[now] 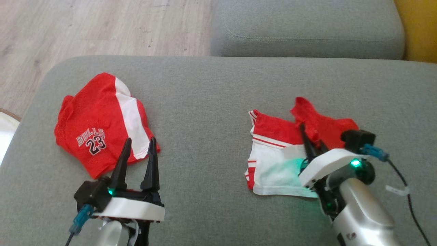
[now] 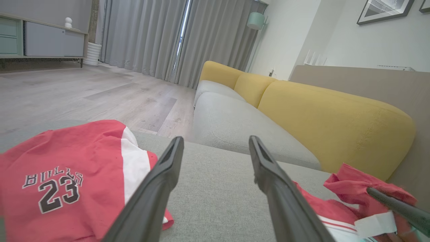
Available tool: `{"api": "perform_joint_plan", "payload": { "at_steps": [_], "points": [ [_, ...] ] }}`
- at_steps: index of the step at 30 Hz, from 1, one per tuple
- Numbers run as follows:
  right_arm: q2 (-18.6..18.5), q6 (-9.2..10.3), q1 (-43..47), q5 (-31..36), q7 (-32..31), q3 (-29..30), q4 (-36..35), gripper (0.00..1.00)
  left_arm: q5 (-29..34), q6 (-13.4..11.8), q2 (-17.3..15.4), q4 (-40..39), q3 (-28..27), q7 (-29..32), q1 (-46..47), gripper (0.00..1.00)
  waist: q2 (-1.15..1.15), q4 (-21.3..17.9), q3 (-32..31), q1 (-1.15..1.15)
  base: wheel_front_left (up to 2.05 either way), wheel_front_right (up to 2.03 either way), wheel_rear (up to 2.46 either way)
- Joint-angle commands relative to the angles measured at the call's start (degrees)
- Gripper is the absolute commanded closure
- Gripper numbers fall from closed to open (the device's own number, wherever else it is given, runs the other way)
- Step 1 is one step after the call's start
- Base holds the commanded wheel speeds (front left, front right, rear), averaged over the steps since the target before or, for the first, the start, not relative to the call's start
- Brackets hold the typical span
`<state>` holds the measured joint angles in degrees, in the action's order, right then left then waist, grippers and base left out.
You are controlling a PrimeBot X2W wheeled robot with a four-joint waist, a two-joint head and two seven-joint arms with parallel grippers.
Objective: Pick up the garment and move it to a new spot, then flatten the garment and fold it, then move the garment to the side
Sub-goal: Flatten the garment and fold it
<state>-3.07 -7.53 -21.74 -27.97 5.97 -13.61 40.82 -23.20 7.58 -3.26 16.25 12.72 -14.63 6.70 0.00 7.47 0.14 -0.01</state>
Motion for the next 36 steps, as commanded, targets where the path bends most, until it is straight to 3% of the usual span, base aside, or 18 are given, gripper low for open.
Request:
{"api": "perform_joint_plan", "payload": {
  "at_steps": [1, 16, 17, 18, 25, 31, 36],
  "points": [
    [0.19, 0.04, -1.56, -0.81, 0.42, -2.26, -2.11, 1.0, 0.08, -0.09, -0.19, -1.75, -1.88, -0.37, 1.96, 0.0, 0.0, 0.37, 0.04, 0.01, 0.0, 0.0, 0.0],
    [0.19, 0.04, -2.12, -6.29, 1.06, -14.79, -0.13, 1.0, -0.17, -0.09, 0.0, -1.62, -2.1, -0.37, 2.41, 0.0, 0.0, 2.32, 1.77, 0.01, 0.0, 0.0, 0.0],
    [0.19, 0.04, -2.19, -6.53, 1.05, -15.51, 0.16, 0.8, -0.18, -0.09, 0.0, -1.57, -2.13, -0.37, 2.45, 0.0, 0.0, 2.3, 1.83, 0.01, 0.0, 0.0, 0.0],
    [0.19, 0.04, -2.26, -6.45, 0.75, -16.33, 0.67, 0.0, -0.19, -0.09, 0.0, -1.51, -2.17, -0.37, 2.49, 0.0, 0.0, 2.28, 1.88, 0.01, 0.0, 0.0, 0.0],
    [0.19, 0.04, -3.2, -9.59, -0.1, -21.3, -1.12, 0.0, -0.2, -0.09, 0.06, -1.42, -2.83, -0.37, 2.87, 0.0, 0.0, 0.89, 2.11, 0.01, 0.0, 0.0, 0.0],
    [0.19, 0.04, -6.32, -5.89, 2.61, -16.41, -1.11, 0.0, -0.35, -0.09, -0.17, -2.94, -1.89, -0.37, 3.02, 0.0, 0.0, -1.41, 2.17, 0.01, 0.0, 0.0, 0.0],
    [-0.1, 0.04, -7.29, 1.15, 4.31, -7.91, -2.49, 0.0, 0.06, -0.09, -0.16, -3.95, -2.5, -0.37, 3.08, 0.0, 0.0, -3.56, 2.08, 0.01, 0.0, 0.0, 0.0]
  ]
}}
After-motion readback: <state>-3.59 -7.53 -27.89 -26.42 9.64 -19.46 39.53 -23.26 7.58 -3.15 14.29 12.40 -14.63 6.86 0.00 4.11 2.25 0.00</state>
